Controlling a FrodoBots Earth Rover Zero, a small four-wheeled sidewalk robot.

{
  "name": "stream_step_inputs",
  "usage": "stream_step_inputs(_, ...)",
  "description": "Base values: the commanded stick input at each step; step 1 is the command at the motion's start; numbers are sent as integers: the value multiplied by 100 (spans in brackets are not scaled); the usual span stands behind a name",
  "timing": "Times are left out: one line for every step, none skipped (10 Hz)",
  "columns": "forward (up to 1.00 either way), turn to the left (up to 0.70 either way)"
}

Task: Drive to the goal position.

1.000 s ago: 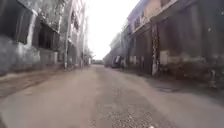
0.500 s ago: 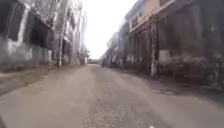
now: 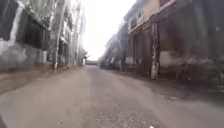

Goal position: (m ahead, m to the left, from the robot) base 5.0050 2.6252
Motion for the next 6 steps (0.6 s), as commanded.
stream_step_inputs(50, 0)
stream_step_inputs(50, 0)
stream_step_inputs(50, 0)
stream_step_inputs(50, 0)
stream_step_inputs(50, 45)
stream_step_inputs(50, 50)
